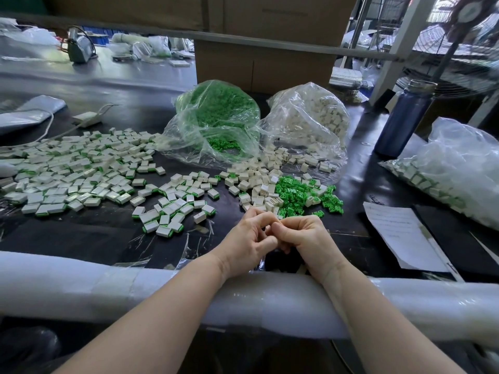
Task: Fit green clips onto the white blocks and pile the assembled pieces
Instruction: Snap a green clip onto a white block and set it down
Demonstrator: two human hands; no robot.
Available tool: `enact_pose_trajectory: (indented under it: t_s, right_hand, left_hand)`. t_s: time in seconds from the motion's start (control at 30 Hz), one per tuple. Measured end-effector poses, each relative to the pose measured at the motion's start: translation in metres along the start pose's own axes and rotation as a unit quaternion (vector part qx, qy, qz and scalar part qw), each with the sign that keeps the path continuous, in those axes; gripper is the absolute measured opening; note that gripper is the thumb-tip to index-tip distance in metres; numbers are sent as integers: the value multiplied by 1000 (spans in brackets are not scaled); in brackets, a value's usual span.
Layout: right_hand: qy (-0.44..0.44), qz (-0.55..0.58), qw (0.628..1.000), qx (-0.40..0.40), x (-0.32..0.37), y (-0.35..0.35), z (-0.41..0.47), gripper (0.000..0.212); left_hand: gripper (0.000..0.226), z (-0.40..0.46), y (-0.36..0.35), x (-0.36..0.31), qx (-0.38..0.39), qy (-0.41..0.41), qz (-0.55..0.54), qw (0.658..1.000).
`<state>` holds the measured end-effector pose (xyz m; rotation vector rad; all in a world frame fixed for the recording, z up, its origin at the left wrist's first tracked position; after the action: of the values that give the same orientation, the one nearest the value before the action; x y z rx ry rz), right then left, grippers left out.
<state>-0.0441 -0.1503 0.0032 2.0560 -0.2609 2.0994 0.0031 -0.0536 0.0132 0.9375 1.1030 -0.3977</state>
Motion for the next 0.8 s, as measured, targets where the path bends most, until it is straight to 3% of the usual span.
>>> enact_pose_trajectory:
  t_s: [0.2,0.37,0.57,0.8]
  right_hand:
    - [5,10,1000,0,0,-3,0,26]
    - [50,-38,995,-83,6,9,-1,5]
    - [107,-163,974,-114,17,11,-5,17]
    - [97,-232,962,-102,17,3,-4,25]
  left_hand:
    - [21,0,5,1,-35,1,-13,999]
    - [5,0,13,6,-86,18,-23,996]
    - [3,0,13,9,-88,21,0,996]
    - [3,0,10,9,-81,19,16,996]
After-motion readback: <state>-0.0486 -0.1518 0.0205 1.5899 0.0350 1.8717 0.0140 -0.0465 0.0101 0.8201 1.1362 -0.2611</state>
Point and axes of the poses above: each hand's wrist, its own z-axis towards the middle knuckle, its own y-axis out of the back of the hand, x = y × z, the point moved 6 cm from there along z, towards the middle knuckle, and after that the axes turned 2 degrees about x, right-handed, at the moved point
